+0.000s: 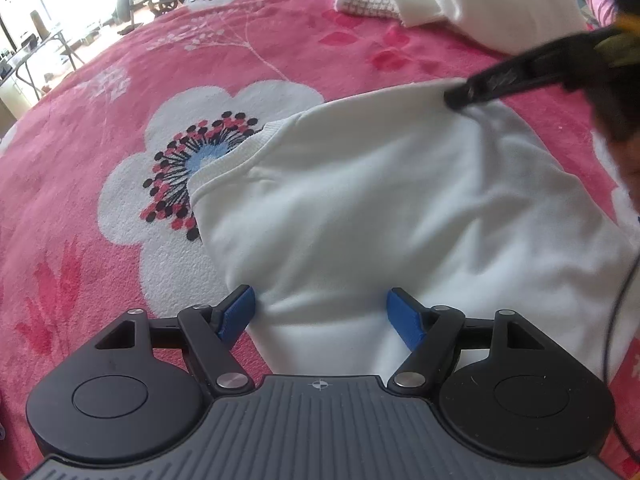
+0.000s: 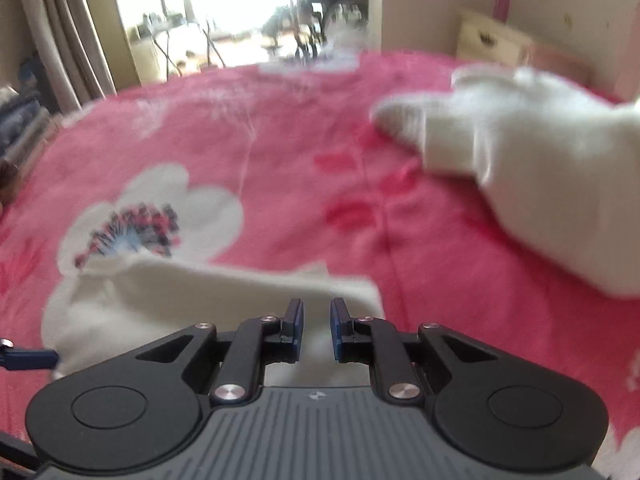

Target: Fold clothes

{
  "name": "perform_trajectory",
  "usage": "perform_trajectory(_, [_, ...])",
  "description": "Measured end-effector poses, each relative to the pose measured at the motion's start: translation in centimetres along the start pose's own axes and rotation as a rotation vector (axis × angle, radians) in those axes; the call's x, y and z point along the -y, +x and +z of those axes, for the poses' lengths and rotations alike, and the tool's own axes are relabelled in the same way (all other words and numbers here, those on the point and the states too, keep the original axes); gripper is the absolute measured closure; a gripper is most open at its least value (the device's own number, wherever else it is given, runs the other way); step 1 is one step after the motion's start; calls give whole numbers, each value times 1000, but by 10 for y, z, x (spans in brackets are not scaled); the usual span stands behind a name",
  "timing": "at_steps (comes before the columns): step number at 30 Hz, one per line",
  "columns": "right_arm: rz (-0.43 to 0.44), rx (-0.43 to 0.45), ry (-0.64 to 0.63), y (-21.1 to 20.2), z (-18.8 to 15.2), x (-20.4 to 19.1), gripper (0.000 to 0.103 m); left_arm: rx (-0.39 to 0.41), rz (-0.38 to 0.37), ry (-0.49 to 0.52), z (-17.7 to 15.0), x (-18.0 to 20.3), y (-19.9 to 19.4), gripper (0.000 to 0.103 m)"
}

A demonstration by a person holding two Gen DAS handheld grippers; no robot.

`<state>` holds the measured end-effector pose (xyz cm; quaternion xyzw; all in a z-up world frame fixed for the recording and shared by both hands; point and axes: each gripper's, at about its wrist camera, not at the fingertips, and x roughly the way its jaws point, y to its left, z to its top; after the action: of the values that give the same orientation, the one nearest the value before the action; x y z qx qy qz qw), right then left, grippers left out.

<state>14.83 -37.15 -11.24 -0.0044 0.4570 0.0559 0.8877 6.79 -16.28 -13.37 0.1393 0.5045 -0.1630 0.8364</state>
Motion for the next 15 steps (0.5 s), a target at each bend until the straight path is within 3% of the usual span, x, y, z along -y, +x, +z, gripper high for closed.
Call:
perform_trajectory(8, [-51, 124, -131, -20, 19, -36, 85, -4, 6, -4, -1, 1, -1, 29])
perform_trajectory(11, [46, 84, -175, -17, 24, -54, 85, -6, 8, -6, 0, 1, -1, 29])
perform_trajectory(15, [98, 59, -174, -10, 29, -61, 85, -1, 7, -5, -2, 1, -2, 29])
